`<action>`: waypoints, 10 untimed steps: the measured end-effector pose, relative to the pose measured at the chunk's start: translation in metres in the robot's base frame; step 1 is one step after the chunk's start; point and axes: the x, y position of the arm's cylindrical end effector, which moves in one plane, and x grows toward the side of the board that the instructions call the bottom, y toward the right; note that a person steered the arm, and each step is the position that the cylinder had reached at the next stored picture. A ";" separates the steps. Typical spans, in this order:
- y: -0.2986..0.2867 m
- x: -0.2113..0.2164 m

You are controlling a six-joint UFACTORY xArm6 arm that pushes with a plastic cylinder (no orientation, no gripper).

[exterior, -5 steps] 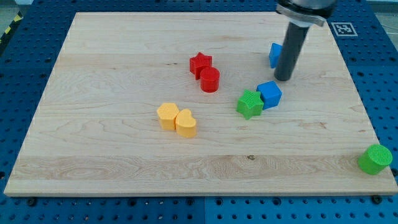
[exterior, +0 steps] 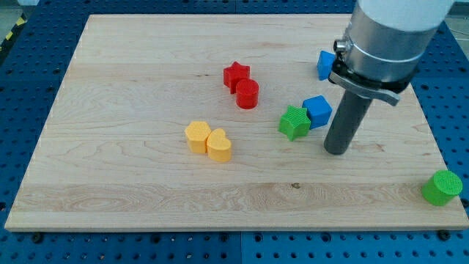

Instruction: Separate the blue cube from the green star

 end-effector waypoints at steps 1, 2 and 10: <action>0.000 -0.013; -0.005 -0.013; -0.016 -0.100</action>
